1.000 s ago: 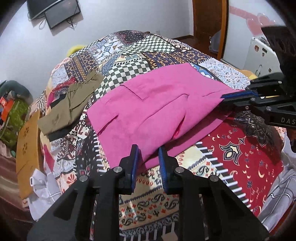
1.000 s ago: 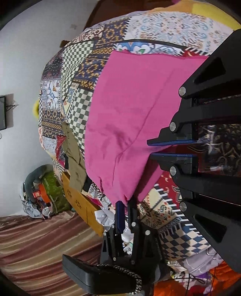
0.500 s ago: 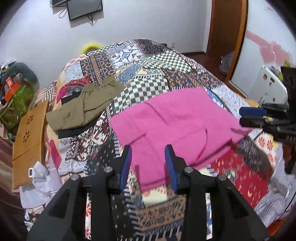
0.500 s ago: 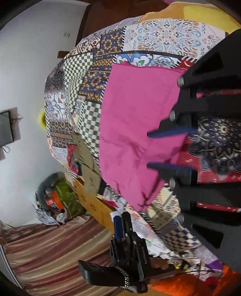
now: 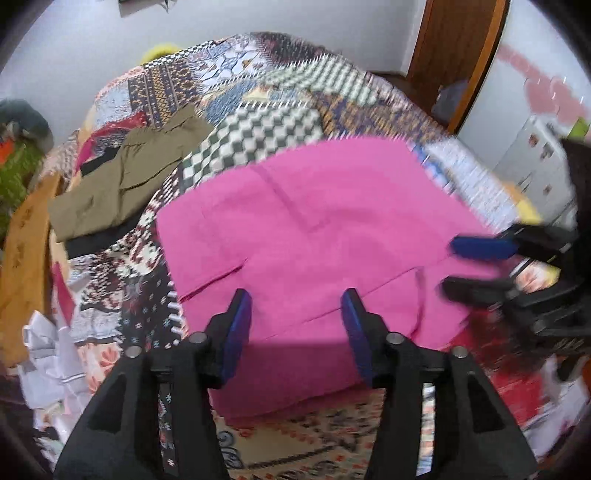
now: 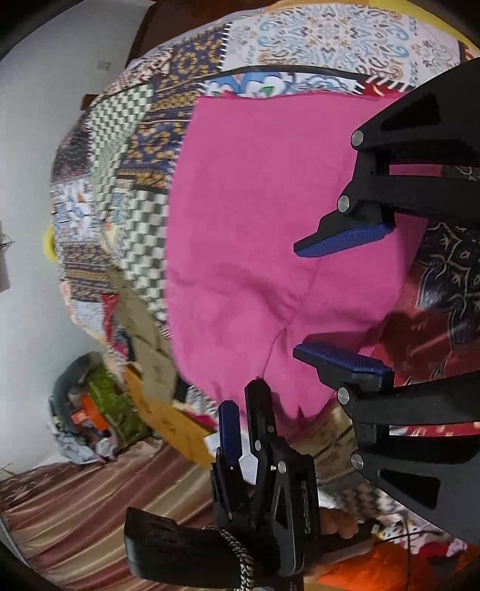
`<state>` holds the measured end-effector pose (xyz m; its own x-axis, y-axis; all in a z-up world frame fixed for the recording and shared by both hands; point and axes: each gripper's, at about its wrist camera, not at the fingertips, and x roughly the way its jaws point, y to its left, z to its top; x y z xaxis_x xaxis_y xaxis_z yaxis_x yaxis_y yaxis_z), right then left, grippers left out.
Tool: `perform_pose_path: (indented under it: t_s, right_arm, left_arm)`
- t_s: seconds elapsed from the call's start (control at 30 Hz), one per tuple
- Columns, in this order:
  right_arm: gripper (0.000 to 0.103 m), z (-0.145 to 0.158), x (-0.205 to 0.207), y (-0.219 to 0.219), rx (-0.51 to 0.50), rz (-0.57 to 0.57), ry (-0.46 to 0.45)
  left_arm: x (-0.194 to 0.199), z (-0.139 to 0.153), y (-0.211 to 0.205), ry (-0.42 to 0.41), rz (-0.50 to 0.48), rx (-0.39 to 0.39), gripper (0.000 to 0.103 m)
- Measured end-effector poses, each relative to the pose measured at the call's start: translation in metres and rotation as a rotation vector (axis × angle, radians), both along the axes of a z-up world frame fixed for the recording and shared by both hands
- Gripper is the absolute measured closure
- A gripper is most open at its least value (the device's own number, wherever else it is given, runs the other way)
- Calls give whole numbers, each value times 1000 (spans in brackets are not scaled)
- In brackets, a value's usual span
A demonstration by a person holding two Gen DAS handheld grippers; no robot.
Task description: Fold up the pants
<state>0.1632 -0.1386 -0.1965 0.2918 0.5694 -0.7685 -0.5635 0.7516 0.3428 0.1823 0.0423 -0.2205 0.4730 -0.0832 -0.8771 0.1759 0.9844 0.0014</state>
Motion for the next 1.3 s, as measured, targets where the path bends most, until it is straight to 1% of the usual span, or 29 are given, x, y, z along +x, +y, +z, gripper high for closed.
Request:
perform_pose_path:
  t_s: [0.07, 0.1, 0.17, 0.27, 0.37, 0.47, 0.73, 0.83, 1.0, 1.17, 1.3]
  right_arm:
    - [58, -7, -3, -6, -19, -1, 5]
    - [58, -8, -5, -10, -15, -2, 2]
    - [58, -7, -11, -21, -13, -15, -15]
    - [58, -8, -16, -35, -54, -48, -43]
    - [58, -9, -20, -53, -56, -87, -43]
    - [59, -12, -21, -70, -54, -125, -26]
    - [58, -15, -27, -95, -70, -203, -17]
    - [58, -15, -28, -102, -88, -219, -18]
    - [58, -14, -28, -111, -148, -237, -33]
    - [58, -8, -25, -118, -179, -246, -52]
    - [58, 3, -17, -119, -162, -259, -78]
  left_arm:
    - [-9, -2, 2, -39, -15, 28, 41]
    - [-14, -1, 3, -52, -15, 51, 36]
    - [-21, 0, 7, -68, -6, 62, 35]
    - [-26, -1, 17, -70, 15, 44, 34]
    - [-30, -2, 28, -62, 49, 28, 30]
    - [-35, -4, 37, -54, 75, -13, 28]
    - [-44, 0, 31, -82, 60, 47, 28]
    - [-47, 1, 34, -85, 60, 50, 26]
    - [-50, 7, 40, -74, 64, 29, 25]
    - [-52, 19, 48, -88, 92, 43, 25]
    - [-39, 28, 64, -104, 144, 40, 25]
